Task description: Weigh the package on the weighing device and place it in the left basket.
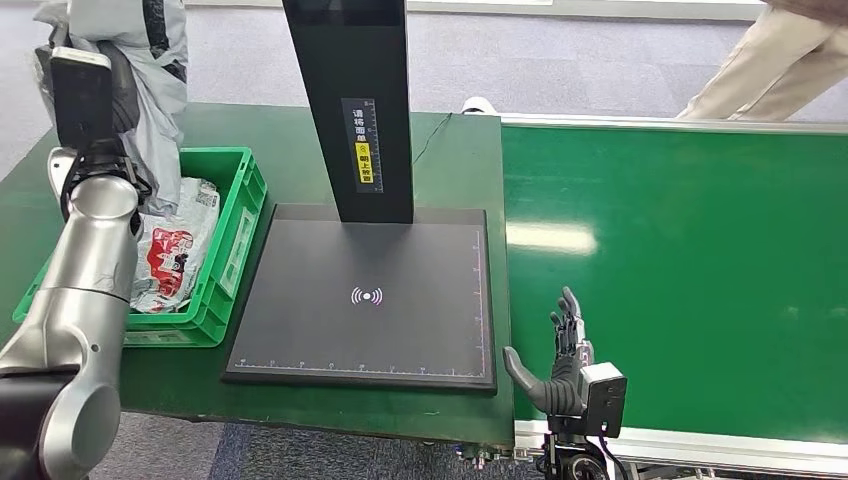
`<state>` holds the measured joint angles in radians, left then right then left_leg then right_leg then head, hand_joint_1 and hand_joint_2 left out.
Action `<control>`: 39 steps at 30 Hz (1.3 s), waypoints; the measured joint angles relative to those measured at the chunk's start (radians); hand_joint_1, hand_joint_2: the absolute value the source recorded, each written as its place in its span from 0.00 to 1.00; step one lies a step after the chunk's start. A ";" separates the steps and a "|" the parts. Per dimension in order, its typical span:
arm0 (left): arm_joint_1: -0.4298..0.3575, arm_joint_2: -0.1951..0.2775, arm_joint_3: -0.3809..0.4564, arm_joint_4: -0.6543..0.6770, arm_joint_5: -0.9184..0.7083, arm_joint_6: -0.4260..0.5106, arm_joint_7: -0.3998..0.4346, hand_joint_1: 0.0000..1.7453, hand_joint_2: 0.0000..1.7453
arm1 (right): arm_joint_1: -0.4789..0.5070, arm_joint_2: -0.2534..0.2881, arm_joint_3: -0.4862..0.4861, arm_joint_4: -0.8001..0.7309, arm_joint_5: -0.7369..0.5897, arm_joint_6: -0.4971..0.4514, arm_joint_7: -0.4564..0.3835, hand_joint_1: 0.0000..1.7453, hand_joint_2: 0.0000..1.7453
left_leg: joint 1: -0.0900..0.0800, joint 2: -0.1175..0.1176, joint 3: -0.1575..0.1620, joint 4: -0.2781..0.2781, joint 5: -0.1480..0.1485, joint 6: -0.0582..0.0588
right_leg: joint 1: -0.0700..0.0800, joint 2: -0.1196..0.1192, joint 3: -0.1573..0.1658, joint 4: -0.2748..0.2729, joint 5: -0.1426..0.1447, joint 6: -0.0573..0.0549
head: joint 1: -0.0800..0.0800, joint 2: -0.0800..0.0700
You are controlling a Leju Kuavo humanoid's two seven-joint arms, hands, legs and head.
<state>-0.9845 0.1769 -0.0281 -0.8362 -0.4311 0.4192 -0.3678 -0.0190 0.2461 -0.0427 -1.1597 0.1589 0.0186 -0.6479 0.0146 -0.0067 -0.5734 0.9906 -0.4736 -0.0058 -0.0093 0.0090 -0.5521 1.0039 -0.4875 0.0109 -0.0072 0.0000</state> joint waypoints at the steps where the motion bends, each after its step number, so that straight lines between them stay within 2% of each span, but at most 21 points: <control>1: -0.011 0.007 0.004 0.026 -0.015 0.009 0.006 1.00 1.00 | 0.000 0.000 0.000 0.000 0.001 0.002 0.000 0.00 1.00 | 0.000 0.000 0.000 0.000 0.000 0.000 | 0.000 0.000 0.000 0.000 0.000 0.000 | 0.000 0.000; 8: -0.031 0.048 0.018 0.181 -0.126 0.035 0.072 0.98 1.00 | -0.004 0.000 -0.001 0.000 0.011 0.006 0.004 0.00 1.00 | 0.000 0.000 -0.001 0.000 0.000 0.000 | 0.000 0.000 -0.001 0.000 0.000 0.000 | 0.000 0.000; 14: 0.010 0.070 0.019 0.260 -0.233 -0.030 0.116 0.88 1.00 | -0.004 0.001 -0.003 0.000 0.015 0.008 0.008 0.00 1.00 | 0.000 0.000 -0.001 0.000 0.000 0.000 | 0.000 0.000 -0.001 0.000 0.000 0.000 | 0.000 0.000; 16: 0.028 0.071 0.016 0.275 -0.266 -0.059 0.133 0.78 1.00 | -0.004 0.001 -0.003 0.000 0.015 0.009 0.010 0.00 1.00 | 0.000 0.000 -0.001 0.000 0.000 0.000 | 0.000 0.000 -0.002 0.000 0.000 0.000 | 0.000 0.000; 18: 0.040 0.071 0.011 0.287 -0.293 -0.087 0.152 0.36 1.00 | -0.004 0.001 -0.004 0.000 0.017 0.009 0.011 0.00 1.00 | 0.000 0.000 -0.002 0.000 0.000 0.000 | 0.000 0.000 -0.002 0.000 0.000 0.000 | 0.000 0.000; 20: 0.043 0.071 0.003 0.300 -0.318 -0.125 0.169 0.00 1.00 | -0.004 0.001 -0.006 0.000 0.019 0.011 0.013 0.00 1.00 | 0.000 0.000 -0.002 0.000 0.000 0.000 | 0.000 0.000 -0.002 0.000 0.000 0.000 | 0.000 0.000; 24: 0.043 0.069 -0.015 0.322 -0.345 -0.196 0.185 0.00 1.00 | -0.004 0.001 -0.011 0.000 0.026 0.014 0.020 0.00 1.00 | 0.000 0.000 -0.002 0.000 0.000 0.000 | 0.000 0.000 -0.002 0.000 0.000 0.000 | 0.000 0.000; 28: 0.043 0.061 -0.019 0.327 -0.345 -0.205 0.169 0.00 1.00 | -0.005 0.001 -0.016 0.000 0.032 0.019 0.022 0.00 1.00 | 0.000 0.000 -0.002 0.000 0.000 0.000 | 0.000 0.000 -0.002 0.000 0.000 0.000 | 0.000 0.000; 35: 0.062 0.043 -0.006 0.288 -0.336 -0.137 0.142 0.00 1.00 | -0.002 0.008 -0.023 -0.003 0.043 0.020 0.027 0.00 1.00 | 0.000 0.000 -0.002 0.000 0.000 0.000 | 0.000 0.000 -0.002 0.000 0.000 0.000 | 0.000 0.000; 39: 0.109 0.020 0.030 0.203 -0.291 -0.060 0.078 0.00 1.00 | 0.006 0.013 -0.026 -0.009 0.045 0.017 0.033 0.00 1.00 | 0.000 0.001 -0.002 0.000 0.000 0.000 | 0.000 0.000 -0.002 0.000 0.000 0.000 | 0.000 0.000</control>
<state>-0.8760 0.1967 0.0016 -0.6335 -0.7217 0.3594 -0.2896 -0.0127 0.2591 -0.0690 -1.1690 0.2040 0.0353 -0.6146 0.0144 -0.0062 -0.5754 0.9906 -0.4737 -0.0058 -0.0095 0.0095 -0.5544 1.0039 -0.4874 0.0108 -0.0071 0.0000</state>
